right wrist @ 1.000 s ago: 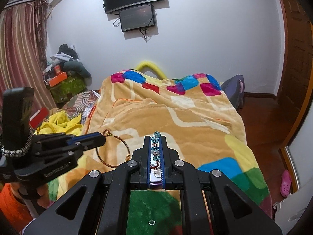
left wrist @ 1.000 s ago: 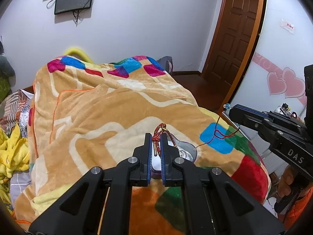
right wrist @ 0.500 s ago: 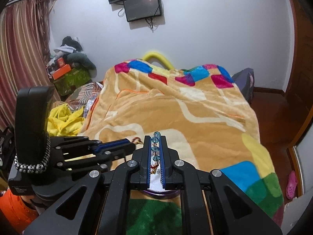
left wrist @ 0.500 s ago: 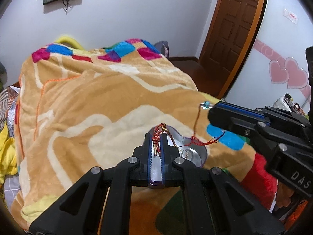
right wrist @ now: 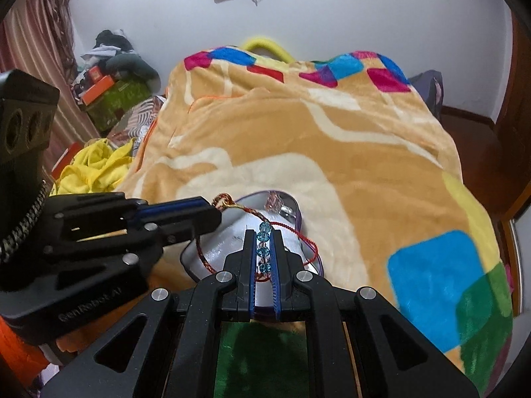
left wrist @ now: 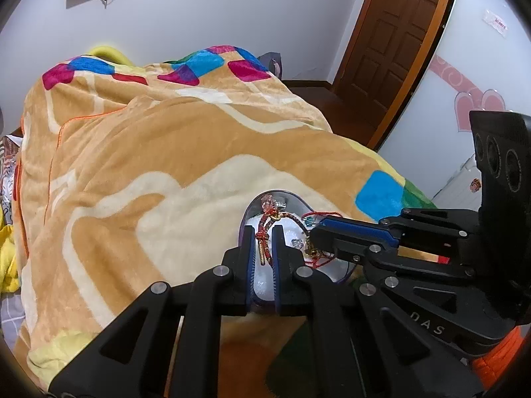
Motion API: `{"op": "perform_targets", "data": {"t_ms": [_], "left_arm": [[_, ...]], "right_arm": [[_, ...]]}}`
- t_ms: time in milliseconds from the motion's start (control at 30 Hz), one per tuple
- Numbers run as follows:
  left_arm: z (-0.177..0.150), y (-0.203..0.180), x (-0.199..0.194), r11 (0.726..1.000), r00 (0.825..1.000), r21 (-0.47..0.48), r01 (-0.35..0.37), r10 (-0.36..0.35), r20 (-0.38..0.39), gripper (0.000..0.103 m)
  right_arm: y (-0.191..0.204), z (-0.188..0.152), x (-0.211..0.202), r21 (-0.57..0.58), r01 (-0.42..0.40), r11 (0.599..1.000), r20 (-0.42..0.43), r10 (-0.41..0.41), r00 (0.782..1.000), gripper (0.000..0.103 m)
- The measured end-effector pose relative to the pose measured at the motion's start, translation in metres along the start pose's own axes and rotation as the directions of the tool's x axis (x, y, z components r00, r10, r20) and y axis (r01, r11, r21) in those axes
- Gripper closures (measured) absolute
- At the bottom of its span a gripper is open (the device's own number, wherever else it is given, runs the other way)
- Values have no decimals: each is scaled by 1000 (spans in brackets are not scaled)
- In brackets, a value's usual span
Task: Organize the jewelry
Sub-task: 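Lower the bracelet and bead chain into the heart tin and release both, then grasp the gold ring with the left tool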
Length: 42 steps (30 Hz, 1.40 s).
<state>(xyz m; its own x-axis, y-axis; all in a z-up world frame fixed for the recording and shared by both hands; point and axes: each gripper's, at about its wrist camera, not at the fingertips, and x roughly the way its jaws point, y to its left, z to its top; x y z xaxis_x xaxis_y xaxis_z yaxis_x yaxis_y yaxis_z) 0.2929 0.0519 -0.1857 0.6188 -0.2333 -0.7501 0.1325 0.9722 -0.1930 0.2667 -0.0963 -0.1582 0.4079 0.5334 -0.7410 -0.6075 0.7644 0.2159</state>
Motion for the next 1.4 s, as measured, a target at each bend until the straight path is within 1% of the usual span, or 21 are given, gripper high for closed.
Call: {"op": "perform_targets", "data": {"t_ms": [33, 167, 300, 367, 433, 467, 533, 600, 667, 733, 867, 933, 1033, 1233, 1400], "left_arm": [[0, 0, 0, 1000, 1000, 3, -3, 3, -2, 97], [-2, -3, -3, 1000, 1000, 17, -19, 19, -2, 90], [-3, -6, -11, 999, 999, 30, -32, 32, 3, 89], [-3, -8, -17, 998, 999, 44, -44, 44, 7, 89], [-4, -11, -24, 998, 999, 51, -47, 47, 14, 89], [-4, -12, -30, 997, 999, 54, -48, 47, 20, 89], [-6, -15, -40, 997, 998, 56, -50, 48, 31, 85], [-8, -18, -51, 997, 998, 57, -53, 50, 42, 72], [-10, -22, -64, 997, 997, 59, -54, 51, 61, 69], [-13, -26, -74, 997, 996, 62, -50, 45, 71, 68], [-23, -36, -91, 997, 996, 64, -37, 31, 82, 62], [-29, -40, -96, 997, 996, 68, -30, 25, 82, 61], [-41, -48, -99, 997, 998, 74, -12, 7, 65, 61], [-75, -64, -90, 996, 1000, 86, 27, -26, -11, 60], [-101, -76, -76, 994, 995, 86, 63, -56, -81, 60]], "right_arm": [[0, 0, 0, -1, 2, 1000, -2, -2, 1000, 96], [3, -1, -2, -25, 15, 1000, -15, -16, 1000, 96], [6, -1, -5, -39, 29, 999, -23, -30, 999, 96], [8, -1, -9, -46, 38, 998, -26, -39, 999, 93], [11, -1, -13, -54, 45, 998, -25, -47, 999, 87], [12, -1, -16, -58, 52, 997, -21, -54, 998, 86], [15, -2, -22, -65, 63, 996, -10, -64, 998, 84], [17, -2, -31, -67, 71, 995, 2, -71, 997, 84], [19, -4, -43, -66, 82, 994, 21, -80, 997, 84], [20, -5, -53, -65, 94, 993, 36, -92, 995, 84], [24, -12, -74, -63, 115, 991, 65, -111, 992, 83], [26, -16, -84, -61, 127, 990, 78, -122, 989, 76], [29, -25, -96, -52, 141, 989, 98, -135, 986, 68], [30, -50, -107, -10, 158, 987, 91, -156, 983, 68], [26, -69, -109, 33, 177, 984, 65, -179, 982, 68]]}}
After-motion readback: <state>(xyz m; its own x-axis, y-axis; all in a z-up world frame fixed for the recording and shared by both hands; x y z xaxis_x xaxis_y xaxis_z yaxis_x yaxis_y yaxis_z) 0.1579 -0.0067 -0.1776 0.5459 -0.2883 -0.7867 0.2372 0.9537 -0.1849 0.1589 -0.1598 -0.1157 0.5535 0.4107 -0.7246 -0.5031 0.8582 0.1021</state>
